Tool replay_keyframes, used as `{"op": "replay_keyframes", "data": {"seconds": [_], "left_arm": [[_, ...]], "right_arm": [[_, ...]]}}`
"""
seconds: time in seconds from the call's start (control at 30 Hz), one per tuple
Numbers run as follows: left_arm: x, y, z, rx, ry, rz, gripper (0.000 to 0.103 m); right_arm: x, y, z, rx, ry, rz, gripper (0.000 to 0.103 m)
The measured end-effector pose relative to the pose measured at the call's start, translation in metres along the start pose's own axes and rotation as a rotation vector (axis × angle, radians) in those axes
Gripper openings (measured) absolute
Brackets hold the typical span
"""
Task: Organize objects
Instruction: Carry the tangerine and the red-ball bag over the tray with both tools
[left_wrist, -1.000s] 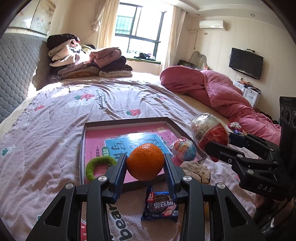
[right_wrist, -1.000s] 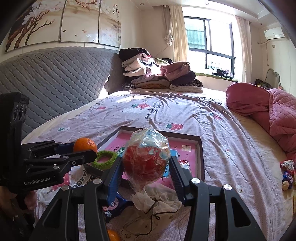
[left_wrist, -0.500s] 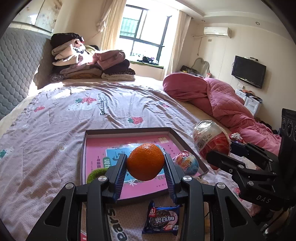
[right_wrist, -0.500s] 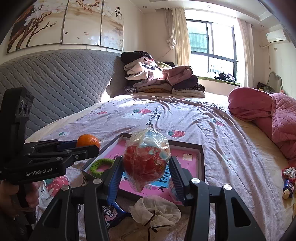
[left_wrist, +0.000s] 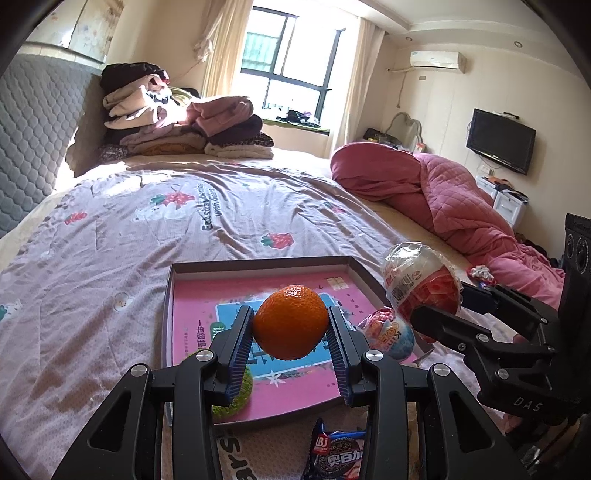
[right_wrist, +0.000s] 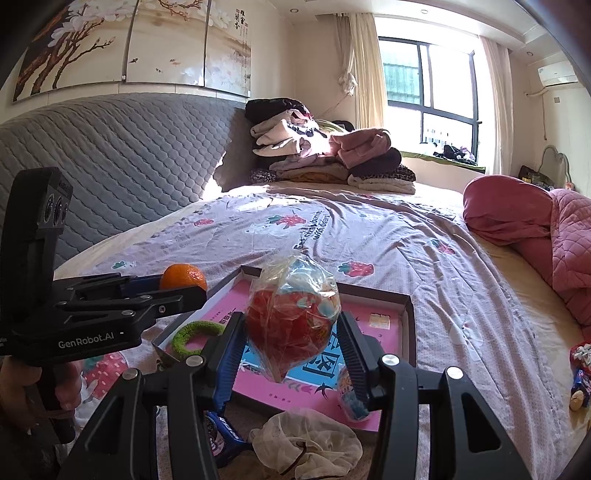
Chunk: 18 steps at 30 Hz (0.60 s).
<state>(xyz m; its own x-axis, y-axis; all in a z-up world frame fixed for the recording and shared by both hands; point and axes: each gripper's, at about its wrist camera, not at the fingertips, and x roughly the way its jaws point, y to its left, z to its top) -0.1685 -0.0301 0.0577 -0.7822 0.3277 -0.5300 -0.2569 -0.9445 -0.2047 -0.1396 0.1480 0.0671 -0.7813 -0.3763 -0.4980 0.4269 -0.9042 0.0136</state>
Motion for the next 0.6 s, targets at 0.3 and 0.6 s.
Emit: {"op": "replay_keyframes", "data": {"seconds": [0.3,0.6], "left_arm": [[0.02,0.006,-0.005,-0.002,0.034,0.016,0.04],[0.036,0.01,-0.012,0.004,0.074,0.023,0.04]], "right_arm": [[0.019,-0.004,-0.004,-0.003,0.041,0.007,0.051],[0.038,-0.007,-0.011,0.0,0.1,0.027,0.051]]}}
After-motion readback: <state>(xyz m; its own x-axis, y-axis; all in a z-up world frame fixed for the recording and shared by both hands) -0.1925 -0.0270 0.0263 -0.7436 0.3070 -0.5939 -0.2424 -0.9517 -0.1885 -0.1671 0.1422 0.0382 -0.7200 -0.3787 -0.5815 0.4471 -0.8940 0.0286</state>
